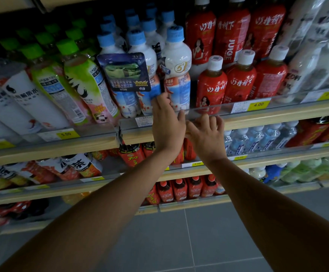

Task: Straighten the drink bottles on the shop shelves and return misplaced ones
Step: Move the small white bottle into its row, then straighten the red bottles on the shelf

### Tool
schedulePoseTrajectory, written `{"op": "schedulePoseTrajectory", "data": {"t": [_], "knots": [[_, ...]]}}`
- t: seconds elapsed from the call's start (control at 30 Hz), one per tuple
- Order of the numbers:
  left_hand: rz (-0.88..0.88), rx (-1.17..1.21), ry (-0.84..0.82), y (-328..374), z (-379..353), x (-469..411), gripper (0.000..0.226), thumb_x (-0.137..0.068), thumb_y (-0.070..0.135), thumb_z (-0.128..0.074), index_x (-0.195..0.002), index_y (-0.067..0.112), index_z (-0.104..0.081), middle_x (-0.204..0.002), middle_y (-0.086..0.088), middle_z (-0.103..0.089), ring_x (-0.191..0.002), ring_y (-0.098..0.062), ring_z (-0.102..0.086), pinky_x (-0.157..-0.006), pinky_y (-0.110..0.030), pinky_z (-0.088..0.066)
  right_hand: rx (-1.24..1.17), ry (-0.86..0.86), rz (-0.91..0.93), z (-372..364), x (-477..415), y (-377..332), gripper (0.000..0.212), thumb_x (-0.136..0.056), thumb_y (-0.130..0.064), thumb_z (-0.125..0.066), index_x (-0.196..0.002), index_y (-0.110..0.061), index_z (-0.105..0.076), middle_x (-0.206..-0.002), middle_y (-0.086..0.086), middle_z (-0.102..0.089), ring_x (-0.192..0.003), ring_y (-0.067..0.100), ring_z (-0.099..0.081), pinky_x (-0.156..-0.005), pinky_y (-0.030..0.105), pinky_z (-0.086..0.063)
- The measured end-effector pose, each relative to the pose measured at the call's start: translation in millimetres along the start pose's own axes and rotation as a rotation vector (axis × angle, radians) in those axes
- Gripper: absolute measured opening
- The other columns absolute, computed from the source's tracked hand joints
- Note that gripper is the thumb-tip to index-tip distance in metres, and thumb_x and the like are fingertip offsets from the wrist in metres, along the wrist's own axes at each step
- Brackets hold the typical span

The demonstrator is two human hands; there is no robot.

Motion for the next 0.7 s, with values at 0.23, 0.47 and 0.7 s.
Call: {"op": "schedulePoseTrajectory", "data": {"t": [0.23,0.47,0.7], "knots": [[-0.219,-0.412,-0.18,-29.8,10.6,24.1,0.043,-0.089,0.019,-0.054,-0.129,0.007,-0.045,-0.135,-0.012,-0.042,-0.128,-0.025,-0.038,-0.103,-0.032,-0.036,-0.082,0.011,-0.034,4.1,2.0,-3.3,0.022,-0.081,-0.029,-0.072,-0.099,-0.017,-0.067,-0.088,0.014,-0.058,-0.078,0.03,-0.057,-0.092,0.049,-0.045],[-0.302,-0.722,-0.483,-59.8,18.2,59.4,0.071,-0.092,0.044,-0.046,-0.149,0.014,-0.015,-0.157,-0.013,-0.01,-0.144,-0.031,-0.011,-0.114,-0.05,-0.018,-0.203,-0.368,-0.148,18.3,15.4,-19.6,0.056,-0.092,-0.029,-0.053,-0.144,-0.018,-0.034,-0.143,0.017,-0.036,-0.138,0.034,-0.024,-0.114,0.054,-0.015],[-0.486,-0.756,-0.575,-62.6,17.9,87.4,0.065,-0.085,0.042,-0.054,-0.138,0.008,-0.036,-0.138,-0.013,-0.04,-0.123,-0.032,-0.042,-0.104,-0.048,-0.031,-0.107,-0.557,-0.088,43.1,53.3,-6.9,0.061,-0.089,-0.026,-0.05,-0.145,-0.017,-0.028,-0.148,0.014,-0.029,-0.135,0.03,-0.026,-0.112,0.054,-0.018]]}}
Point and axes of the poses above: each hand's wrist, its own x-axis away from the middle knuckle, its own z-axis out of the back of the hand, y = z × x, the point moved 1 cm from there along -x, towards the middle knuckle
